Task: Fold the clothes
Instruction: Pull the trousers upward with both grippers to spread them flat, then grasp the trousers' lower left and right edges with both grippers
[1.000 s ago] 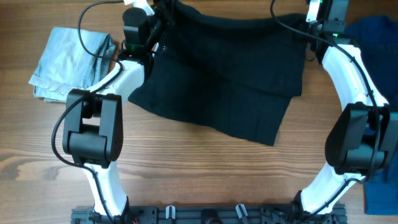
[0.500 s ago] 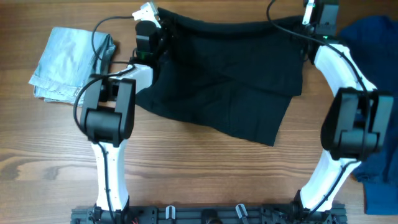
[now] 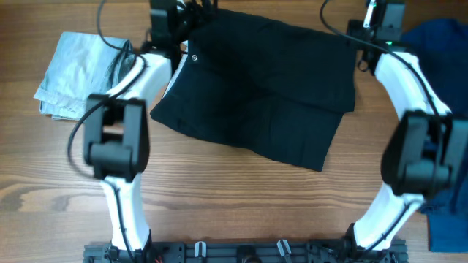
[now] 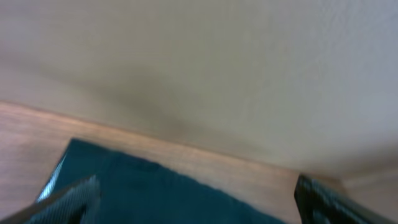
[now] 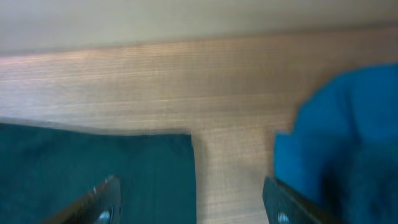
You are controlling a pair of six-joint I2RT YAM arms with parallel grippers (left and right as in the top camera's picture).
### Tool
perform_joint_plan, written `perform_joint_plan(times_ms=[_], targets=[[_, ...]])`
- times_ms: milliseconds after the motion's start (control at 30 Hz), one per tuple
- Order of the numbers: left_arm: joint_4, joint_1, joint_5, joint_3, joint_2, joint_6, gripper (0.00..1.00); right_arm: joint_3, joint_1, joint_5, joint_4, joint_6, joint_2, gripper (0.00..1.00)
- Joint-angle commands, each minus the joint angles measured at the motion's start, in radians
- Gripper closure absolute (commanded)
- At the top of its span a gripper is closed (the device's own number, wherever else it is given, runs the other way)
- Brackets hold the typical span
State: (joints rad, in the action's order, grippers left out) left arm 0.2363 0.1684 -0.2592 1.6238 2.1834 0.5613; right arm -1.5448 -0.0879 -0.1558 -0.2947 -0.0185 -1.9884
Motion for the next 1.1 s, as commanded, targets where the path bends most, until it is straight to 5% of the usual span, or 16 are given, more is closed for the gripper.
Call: perform_joint_plan(times_ms=[0, 267, 300, 400, 433, 467, 567, 600, 1067], targets=[[-0.286, -0.051, -0.019, 0.019, -0.225, -0.076, 0.0, -0.009, 0.012, 0.14, -0.216, 0.079, 0.198, 0.26], [-0.937, -0.132, 0.086, 0.019, -0.43, -0.169, 0.04, -0.008, 0.013, 0.459, -0.68, 0.15, 0.315, 0.34], [-1.007, -0.139, 0.086, 0.019, -0.431, -0.194, 0.13, -0.001, 0.013, 0.471, -0.723, 0.164, 0.31, 0.35], [-1.162, -0.152, 0.105, 0.01, -0.417, -0.247, 0.63, 0.055, 0.028, 0.467, -0.793, 0.175, 0.308, 0.41], [-1.191, -0.154, 0.115, 0.0, -0.402, -0.248, 0.91, 0.092, 0.037, 0.468, -0.787, 0.177, 0.308, 0.51], [-1.199, -0.154, 0.116, -0.012, -0.393, -0.248, 0.96, 0.126, 0.042, 0.468, -0.772, 0.18, 0.308, 0.65], [-1.188, -0.153, 0.116, -0.052, -0.358, -0.248, 0.96, 0.23, 0.057, 0.468, -0.714, 0.235, 0.308, 0.93], [-1.183, -0.153, 0.116, -0.063, -0.343, -0.248, 0.96, 0.279, 0.062, 0.468, -0.676, 0.262, 0.308, 0.95], [-1.12, -0.114, 0.116, -0.088, -0.121, -0.297, 0.96, 0.562, 0.116, 0.468, -0.402, 0.336, 0.308, 0.96]])
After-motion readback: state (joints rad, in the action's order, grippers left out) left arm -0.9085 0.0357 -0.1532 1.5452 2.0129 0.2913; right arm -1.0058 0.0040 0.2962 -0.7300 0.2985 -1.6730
